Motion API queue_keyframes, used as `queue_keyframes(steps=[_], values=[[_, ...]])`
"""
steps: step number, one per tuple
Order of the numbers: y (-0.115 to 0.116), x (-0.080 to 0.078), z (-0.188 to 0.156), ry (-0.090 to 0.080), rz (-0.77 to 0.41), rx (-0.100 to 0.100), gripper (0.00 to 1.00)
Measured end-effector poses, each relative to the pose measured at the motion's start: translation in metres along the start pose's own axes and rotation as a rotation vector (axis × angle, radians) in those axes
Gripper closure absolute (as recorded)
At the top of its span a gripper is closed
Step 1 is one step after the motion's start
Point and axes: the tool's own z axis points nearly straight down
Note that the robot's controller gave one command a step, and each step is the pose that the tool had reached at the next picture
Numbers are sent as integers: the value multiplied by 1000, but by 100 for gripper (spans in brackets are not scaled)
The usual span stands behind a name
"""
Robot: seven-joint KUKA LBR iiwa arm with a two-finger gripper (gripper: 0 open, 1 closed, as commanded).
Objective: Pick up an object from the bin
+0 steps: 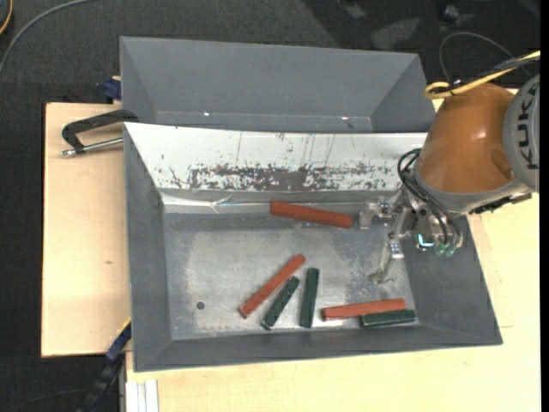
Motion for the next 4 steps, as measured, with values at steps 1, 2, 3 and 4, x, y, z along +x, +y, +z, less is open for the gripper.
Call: queue_keyframes(steps=[1, 2, 3, 4], values=[[71, 37, 74, 1, -251, -2, 0], [147, 37, 41, -14, -488, -1, 0], [183, 30, 40, -12, -697, 2, 0], [184, 30, 73, -4, -916, 2, 0]])
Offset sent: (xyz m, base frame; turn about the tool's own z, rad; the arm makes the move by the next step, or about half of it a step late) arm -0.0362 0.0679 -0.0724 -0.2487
